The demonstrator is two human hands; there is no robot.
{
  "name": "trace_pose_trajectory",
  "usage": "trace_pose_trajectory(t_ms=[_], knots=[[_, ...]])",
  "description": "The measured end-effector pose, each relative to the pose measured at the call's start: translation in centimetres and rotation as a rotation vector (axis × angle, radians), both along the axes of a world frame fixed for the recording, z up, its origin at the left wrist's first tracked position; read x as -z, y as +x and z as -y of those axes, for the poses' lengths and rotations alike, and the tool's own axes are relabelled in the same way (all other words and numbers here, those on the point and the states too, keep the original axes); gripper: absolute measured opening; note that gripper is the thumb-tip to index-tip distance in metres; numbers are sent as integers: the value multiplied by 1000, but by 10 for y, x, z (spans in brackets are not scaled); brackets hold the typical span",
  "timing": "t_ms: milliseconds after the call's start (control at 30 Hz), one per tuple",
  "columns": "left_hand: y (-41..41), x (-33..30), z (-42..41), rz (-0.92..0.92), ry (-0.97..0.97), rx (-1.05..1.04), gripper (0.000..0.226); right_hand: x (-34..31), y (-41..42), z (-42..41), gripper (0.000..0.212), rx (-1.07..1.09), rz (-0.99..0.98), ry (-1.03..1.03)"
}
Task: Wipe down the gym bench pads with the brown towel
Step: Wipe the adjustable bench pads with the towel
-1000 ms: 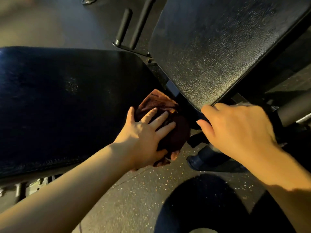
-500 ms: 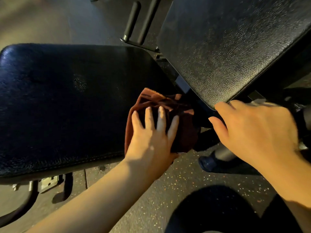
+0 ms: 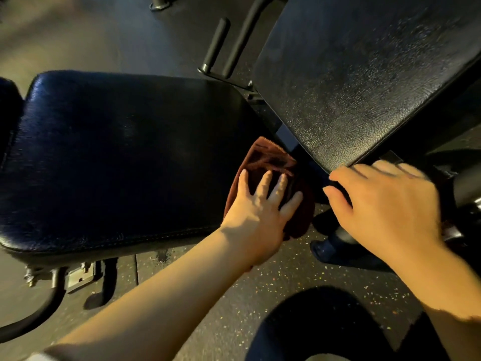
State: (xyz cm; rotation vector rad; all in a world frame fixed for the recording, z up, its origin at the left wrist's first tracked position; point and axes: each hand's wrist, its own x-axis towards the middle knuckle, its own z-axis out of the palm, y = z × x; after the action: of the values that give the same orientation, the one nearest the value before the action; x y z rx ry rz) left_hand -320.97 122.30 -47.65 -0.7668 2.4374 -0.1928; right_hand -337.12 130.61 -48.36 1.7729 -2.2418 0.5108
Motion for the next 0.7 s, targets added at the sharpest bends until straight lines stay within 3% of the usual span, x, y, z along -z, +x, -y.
trace_pose_trajectory(t_ms=[100, 267, 533, 700], knots=[[34, -17, -12, -15, -63, 38, 67, -5, 36, 0, 32, -188, 481, -55], [110, -59, -13, -134, -184, -6, 57, 0, 94, 4, 44, -371, 701, -10], [218, -125, -23, -106, -372, -268, 60, -65, 173, 47, 47, -867, 588, 158], [207, -131, -9, -193, -305, -445, 74, -71, 193, 73, 43, -849, 665, 184]])
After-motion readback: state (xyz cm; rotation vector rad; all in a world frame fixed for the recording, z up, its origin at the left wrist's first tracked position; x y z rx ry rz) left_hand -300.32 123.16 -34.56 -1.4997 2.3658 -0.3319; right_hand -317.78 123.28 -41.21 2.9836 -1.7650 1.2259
